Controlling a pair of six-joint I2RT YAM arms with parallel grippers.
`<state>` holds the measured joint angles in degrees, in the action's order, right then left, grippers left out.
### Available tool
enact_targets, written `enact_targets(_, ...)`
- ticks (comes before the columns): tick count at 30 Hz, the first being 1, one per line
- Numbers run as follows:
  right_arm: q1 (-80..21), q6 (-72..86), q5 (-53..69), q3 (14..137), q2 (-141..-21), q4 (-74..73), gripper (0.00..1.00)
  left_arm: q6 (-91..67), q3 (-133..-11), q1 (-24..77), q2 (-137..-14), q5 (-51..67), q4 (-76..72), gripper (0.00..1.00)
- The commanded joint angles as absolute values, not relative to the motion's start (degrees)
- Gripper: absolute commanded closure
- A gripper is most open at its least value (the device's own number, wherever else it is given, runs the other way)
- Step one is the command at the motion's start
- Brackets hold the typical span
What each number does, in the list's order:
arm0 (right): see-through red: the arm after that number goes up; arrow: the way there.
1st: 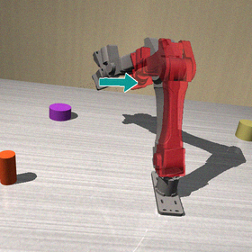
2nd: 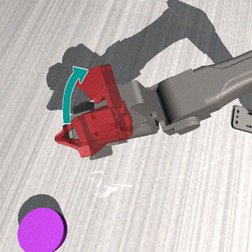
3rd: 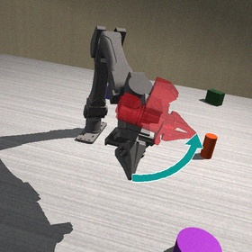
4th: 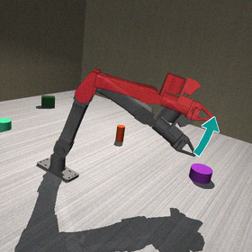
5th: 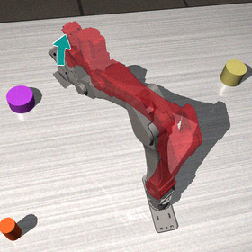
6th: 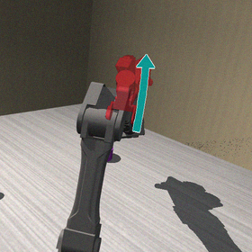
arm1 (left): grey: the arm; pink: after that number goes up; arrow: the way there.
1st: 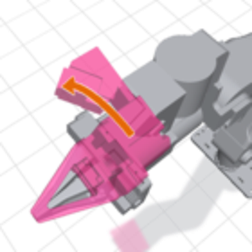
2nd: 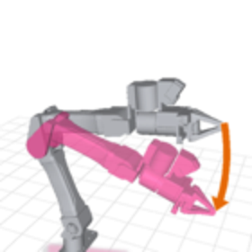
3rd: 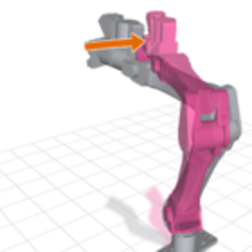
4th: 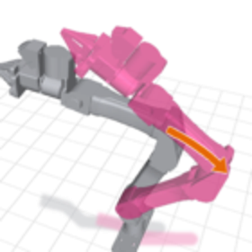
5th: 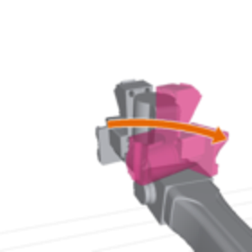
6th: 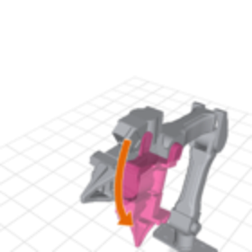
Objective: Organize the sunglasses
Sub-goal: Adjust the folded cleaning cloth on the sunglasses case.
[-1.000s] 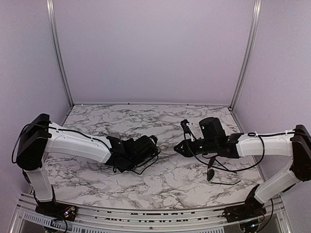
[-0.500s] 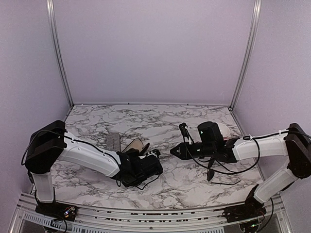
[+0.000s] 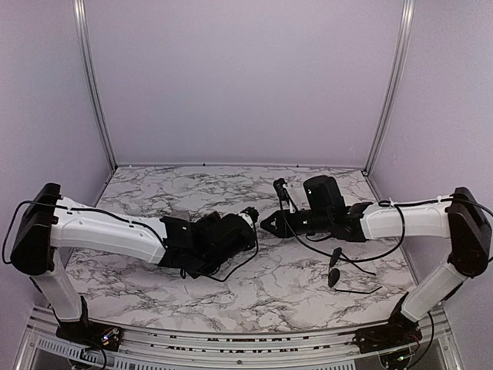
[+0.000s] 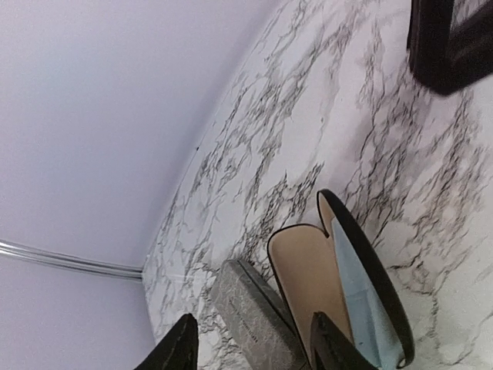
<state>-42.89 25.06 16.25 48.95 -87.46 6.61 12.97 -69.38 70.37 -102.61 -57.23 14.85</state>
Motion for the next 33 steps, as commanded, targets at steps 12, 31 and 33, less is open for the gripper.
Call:
enact_targets(12, -44.0, 19.1, 20.3, 77.3, -108.2, -8.1, 0.75, -10.7, -64.7, 56.0, -91.0, -12.8, 16.1, 0.7)
enact_targets(31, -43.9, 18.1, 14.8, 96.5, -126.9, -20.7, 0.81, -17.9, -69.1, 45.4, -105.3, 8.5, 7.8, 0.78)
enact_targets(33, -43.9, 18.3, 15.3, 95.7, -126.8, -20.1, 0.83, -18.2, -69.6, 44.5, -106.3, 9.2, 7.9, 0.79)
